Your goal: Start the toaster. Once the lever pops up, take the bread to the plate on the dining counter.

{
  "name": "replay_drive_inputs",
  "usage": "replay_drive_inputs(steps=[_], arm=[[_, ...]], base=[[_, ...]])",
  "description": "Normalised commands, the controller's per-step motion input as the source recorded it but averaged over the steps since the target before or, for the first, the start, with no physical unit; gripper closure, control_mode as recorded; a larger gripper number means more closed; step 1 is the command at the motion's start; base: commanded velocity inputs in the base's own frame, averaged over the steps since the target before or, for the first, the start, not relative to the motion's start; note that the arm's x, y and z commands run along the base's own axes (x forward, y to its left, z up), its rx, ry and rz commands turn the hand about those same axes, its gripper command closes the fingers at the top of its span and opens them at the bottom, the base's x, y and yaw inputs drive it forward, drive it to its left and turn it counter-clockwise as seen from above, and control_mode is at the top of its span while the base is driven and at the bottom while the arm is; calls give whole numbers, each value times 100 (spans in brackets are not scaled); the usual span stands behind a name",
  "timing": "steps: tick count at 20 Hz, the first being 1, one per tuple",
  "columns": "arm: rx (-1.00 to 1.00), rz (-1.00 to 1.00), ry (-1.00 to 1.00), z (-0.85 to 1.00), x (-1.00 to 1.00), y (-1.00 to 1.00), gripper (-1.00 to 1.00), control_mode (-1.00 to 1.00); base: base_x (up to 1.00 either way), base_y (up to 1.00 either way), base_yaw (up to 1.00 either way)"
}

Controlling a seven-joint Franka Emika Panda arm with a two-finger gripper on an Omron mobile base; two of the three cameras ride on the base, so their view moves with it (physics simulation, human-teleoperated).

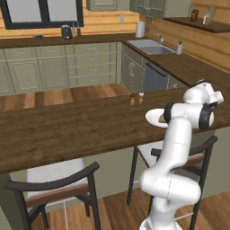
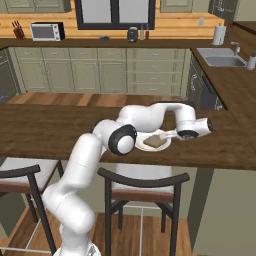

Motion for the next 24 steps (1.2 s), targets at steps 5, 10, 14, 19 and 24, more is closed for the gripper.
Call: replay_drive_inputs(steps=[5, 10, 14, 19, 24], arm=[[-20, -4, -22, -2, -1, 20, -100, -100], [-28, -5, -32, 0, -35, 54, -100, -100], [-41, 0, -39, 13, -60, 96, -100, -100], [-33, 1, -25, 76, -61, 82, -100, -100], [-35, 16, -6, 100, -70, 74, -100, -100]], base=[[0, 0, 0], [0, 0, 0], [0, 0, 0], [0, 0, 0], [0, 0, 0]])
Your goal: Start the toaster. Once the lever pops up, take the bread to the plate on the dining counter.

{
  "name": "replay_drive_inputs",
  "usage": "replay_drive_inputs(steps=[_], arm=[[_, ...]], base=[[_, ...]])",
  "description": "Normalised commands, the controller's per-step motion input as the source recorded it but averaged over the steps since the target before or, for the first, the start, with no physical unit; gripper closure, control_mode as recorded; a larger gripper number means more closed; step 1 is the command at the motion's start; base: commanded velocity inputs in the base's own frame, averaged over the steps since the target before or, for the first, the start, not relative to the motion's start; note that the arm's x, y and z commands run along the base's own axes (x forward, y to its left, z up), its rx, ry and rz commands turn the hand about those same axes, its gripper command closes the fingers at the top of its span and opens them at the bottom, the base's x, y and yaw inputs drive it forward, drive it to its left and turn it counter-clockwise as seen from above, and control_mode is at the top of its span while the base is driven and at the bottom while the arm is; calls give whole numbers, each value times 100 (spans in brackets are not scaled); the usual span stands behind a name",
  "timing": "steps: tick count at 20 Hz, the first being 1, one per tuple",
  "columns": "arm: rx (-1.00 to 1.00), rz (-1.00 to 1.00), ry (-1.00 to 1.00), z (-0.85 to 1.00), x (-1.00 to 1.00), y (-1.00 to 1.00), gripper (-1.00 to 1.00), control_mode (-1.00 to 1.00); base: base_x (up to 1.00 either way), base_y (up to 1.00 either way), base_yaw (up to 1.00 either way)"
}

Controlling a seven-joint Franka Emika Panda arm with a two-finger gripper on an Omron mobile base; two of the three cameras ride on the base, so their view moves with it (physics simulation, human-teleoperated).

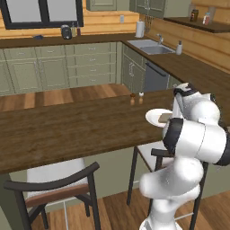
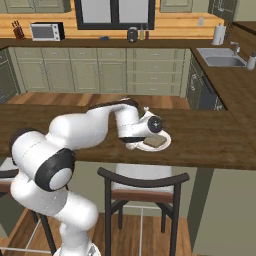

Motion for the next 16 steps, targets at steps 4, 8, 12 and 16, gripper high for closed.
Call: replay_drive_inputs(steps=[4, 8, 12, 16], arm=[[-49, 29, 0, 85, -99, 88, -100, -100], [-66, 38, 9, 32, -100, 100, -100, -100], [-66, 39, 11, 0, -100, 100, -100, -100], [-46, 31, -1, -19, -100, 77, -100, -100]], base=[[0, 0, 0], [0, 0, 0], [0, 0, 0], [0, 0, 0]])
